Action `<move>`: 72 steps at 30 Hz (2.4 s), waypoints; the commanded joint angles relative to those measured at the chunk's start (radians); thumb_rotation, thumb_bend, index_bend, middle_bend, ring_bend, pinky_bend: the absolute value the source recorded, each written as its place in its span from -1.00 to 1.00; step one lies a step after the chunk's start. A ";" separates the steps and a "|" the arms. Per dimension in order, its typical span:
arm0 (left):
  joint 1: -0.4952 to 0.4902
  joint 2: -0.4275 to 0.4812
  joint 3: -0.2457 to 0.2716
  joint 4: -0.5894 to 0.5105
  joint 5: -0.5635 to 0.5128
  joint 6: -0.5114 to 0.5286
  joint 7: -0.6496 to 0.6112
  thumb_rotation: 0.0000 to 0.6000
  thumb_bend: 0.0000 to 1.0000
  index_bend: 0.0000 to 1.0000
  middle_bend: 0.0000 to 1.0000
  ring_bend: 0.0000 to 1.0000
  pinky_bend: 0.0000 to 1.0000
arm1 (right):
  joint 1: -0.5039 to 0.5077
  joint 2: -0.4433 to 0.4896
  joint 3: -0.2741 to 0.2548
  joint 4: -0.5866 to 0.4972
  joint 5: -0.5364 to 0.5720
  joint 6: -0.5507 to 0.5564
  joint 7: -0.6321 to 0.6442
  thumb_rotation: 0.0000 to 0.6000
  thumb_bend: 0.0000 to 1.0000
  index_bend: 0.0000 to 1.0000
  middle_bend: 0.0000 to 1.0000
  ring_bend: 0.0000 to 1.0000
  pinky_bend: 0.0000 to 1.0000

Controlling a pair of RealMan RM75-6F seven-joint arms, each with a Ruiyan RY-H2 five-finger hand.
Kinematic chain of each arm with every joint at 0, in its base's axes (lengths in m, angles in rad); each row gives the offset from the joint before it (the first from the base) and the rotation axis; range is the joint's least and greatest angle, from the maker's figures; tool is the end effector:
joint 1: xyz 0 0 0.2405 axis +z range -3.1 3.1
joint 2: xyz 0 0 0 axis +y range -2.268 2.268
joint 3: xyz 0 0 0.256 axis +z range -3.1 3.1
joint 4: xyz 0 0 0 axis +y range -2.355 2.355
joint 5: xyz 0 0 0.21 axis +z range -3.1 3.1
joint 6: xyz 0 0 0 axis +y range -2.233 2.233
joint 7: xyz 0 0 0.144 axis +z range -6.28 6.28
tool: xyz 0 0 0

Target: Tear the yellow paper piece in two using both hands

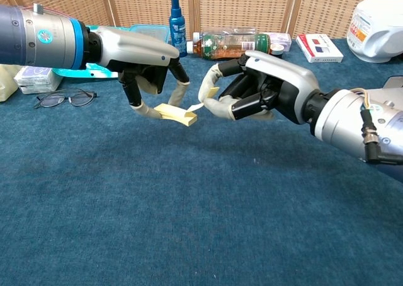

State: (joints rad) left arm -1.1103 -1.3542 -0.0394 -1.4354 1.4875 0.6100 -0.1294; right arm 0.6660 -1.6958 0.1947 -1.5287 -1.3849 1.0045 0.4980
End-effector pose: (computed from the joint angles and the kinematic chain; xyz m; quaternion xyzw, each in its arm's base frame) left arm -0.0789 0.3726 -0.0066 -0.8939 -0.2570 -0.2873 0.2286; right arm -0.0948 -0.2939 -0.0513 0.5561 -0.6164 0.5451 0.1170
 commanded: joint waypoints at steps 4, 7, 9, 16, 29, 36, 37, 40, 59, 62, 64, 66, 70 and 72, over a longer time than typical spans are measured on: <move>0.008 0.004 0.007 0.004 0.000 0.002 -0.004 1.00 -0.31 0.36 1.00 1.00 1.00 | -0.004 0.005 0.000 -0.002 0.001 0.003 -0.002 1.00 -0.08 0.38 1.00 1.00 1.00; 0.016 0.008 0.012 0.008 -0.001 0.007 -0.007 1.00 -0.31 0.36 1.00 1.00 1.00 | -0.008 0.010 0.001 -0.002 0.003 0.008 -0.003 1.00 -0.08 0.38 1.00 1.00 1.00; 0.021 0.011 0.015 0.011 -0.001 0.009 -0.009 1.00 -0.31 0.36 1.00 1.00 1.00 | -0.010 0.015 0.000 -0.001 0.004 0.010 -0.004 1.00 -0.08 0.38 1.00 1.00 1.00; 0.049 0.012 0.017 0.040 -0.020 0.033 -0.003 1.00 -0.32 0.35 1.00 1.00 1.00 | -0.026 0.063 -0.010 0.002 0.009 0.006 -0.011 1.00 -0.09 0.23 0.91 0.98 0.96; 0.066 -0.020 -0.016 0.056 -0.131 0.031 0.146 1.00 -0.33 0.24 1.00 1.00 1.00 | -0.050 0.161 -0.052 0.009 0.006 -0.042 0.016 1.00 -0.08 -0.84 -0.04 0.21 0.50; 0.064 -0.032 -0.035 0.037 -0.176 0.040 0.221 1.00 -0.33 0.18 0.95 1.00 1.00 | -0.071 0.178 -0.055 0.014 -0.013 -0.009 0.042 1.00 -0.08 -0.96 -0.33 -0.09 0.28; 0.063 -0.033 -0.037 0.035 -0.182 0.040 0.230 1.00 -0.33 0.18 0.95 1.00 1.00 | -0.074 0.180 -0.055 0.013 -0.014 -0.004 0.046 1.00 -0.08 -0.96 -0.34 -0.10 0.27; 0.060 -0.038 -0.042 0.032 -0.197 0.038 0.253 1.00 -0.34 0.14 0.92 1.00 1.00 | -0.081 0.186 -0.055 0.012 -0.017 0.007 0.056 1.00 -0.08 -0.96 -0.36 -0.12 0.25; 0.080 -0.020 -0.045 -0.022 -0.303 0.074 0.364 1.00 -0.53 -0.72 -0.30 -0.23 0.14 | -0.108 0.226 -0.042 0.014 -0.029 0.051 0.090 1.00 -0.08 -0.96 -0.36 -0.15 0.25; 0.113 0.001 -0.046 -0.044 -0.299 0.119 0.343 1.00 -0.53 -0.72 -0.30 -0.23 0.12 | -0.113 0.237 -0.040 0.012 -0.024 0.057 0.076 1.00 -0.08 -0.95 -0.36 -0.17 0.25; 0.143 0.020 -0.045 -0.065 -0.296 0.158 0.323 1.00 -0.53 -0.72 -0.30 -0.24 0.11 | -0.120 0.245 -0.036 0.011 -0.012 0.066 0.055 1.00 -0.08 -0.92 -0.37 -0.22 0.18; 0.177 0.045 -0.042 -0.087 -0.299 0.197 0.304 1.00 -0.53 -0.72 -0.30 -0.27 0.10 | -0.125 0.252 -0.034 0.015 0.001 0.072 0.013 1.00 -0.08 -0.89 -0.37 -0.29 0.06; 0.250 0.099 -0.023 -0.137 -0.311 0.269 0.285 1.00 -0.53 -0.72 -0.31 -0.30 0.06 | -0.139 0.264 -0.031 0.012 0.026 0.097 -0.093 1.00 -0.08 -0.83 -0.38 -0.41 -0.16; 0.294 0.128 -0.008 -0.162 -0.308 0.322 0.289 1.00 -0.53 -0.72 -0.31 -0.30 0.05 | -0.149 0.267 -0.030 0.010 0.036 0.117 -0.152 1.00 -0.08 -0.81 -0.40 -0.49 -0.29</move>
State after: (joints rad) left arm -0.8566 -1.2597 -0.0649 -1.5667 1.1807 0.8849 0.1646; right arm 0.5314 -1.4377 0.1619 -1.5161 -1.3673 1.0958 0.4087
